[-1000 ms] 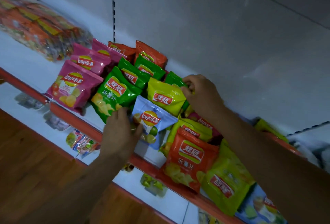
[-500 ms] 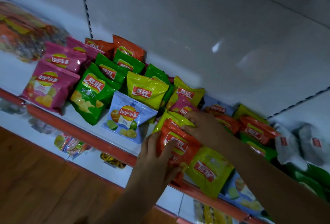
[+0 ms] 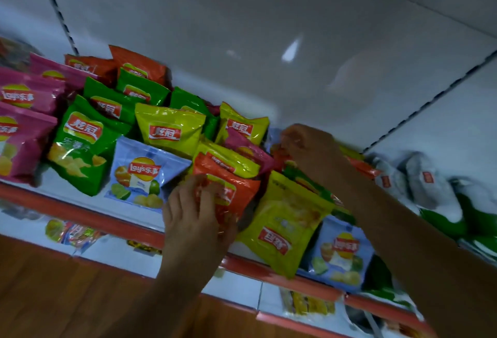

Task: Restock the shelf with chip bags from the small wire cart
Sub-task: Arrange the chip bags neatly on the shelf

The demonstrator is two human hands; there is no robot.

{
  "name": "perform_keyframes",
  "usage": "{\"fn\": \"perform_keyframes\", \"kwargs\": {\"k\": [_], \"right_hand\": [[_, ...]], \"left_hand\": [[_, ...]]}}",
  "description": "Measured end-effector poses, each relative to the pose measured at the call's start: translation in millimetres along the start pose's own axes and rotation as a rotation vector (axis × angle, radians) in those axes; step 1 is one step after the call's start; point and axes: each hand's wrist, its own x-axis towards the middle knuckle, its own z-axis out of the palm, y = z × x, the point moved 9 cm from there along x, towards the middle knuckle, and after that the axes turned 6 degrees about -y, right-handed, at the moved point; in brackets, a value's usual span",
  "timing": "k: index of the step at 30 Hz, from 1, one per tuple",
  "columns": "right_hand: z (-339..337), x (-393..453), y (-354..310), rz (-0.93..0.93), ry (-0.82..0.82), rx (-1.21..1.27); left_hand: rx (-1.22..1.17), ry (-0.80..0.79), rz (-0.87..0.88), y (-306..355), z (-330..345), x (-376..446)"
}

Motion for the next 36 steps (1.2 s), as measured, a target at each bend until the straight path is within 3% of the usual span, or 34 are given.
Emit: {"fn": "perform_keyframes", "kwargs": {"k": [3, 6, 8, 12, 19, 23, 26, 28, 30, 34, 36], "right_hand": [[-18, -24, 44, 0.091, -0.084, -0.176], [1, -51, 62, 0.054, -0.265, -0.153], [7, -62, 63, 0.036, -0.291, -0.135], [14, -73, 49, -0.103, -0.154, -0.312], [19, -88, 45, 0.017, -0.108, -0.055], [-44, -101, 70, 0.182, 0.119, 0.105], [-62, -127, 101, 0.323, 0.322, 0.593], [-36, -136, 99, 0.348, 0.339, 1.058], [5, -142, 84, 0.364, 0.283, 1.262], [71, -152, 64, 0.429, 0.139, 1.301], [70, -161, 79, 0.477, 0.214, 1.143]], "left_hand": [[-0.051, 0.042, 0.221, 42, -1, -25], [-0.052, -0.087, 0.352, 71, 27, -39], [0.0, -0.197, 0.298, 76, 49, -40], [0.036, -0.319, 0.181, 78, 71, -42], [-0.17, -0.315, 0.147, 82, 66, -46], [-0.398, -0.158, 0.061, 93, 29, -44], [-0.736, -0.162, -0.117, 101, 12, -30], [-1.142, -0.312, -0.338, 107, 24, -13], [-1.447, -0.384, -0.466, 114, 36, 7], [-1.323, -0.368, -0.353, 101, 23, 40], [-1.187, -0.365, -0.308, 81, 22, 46]]}}
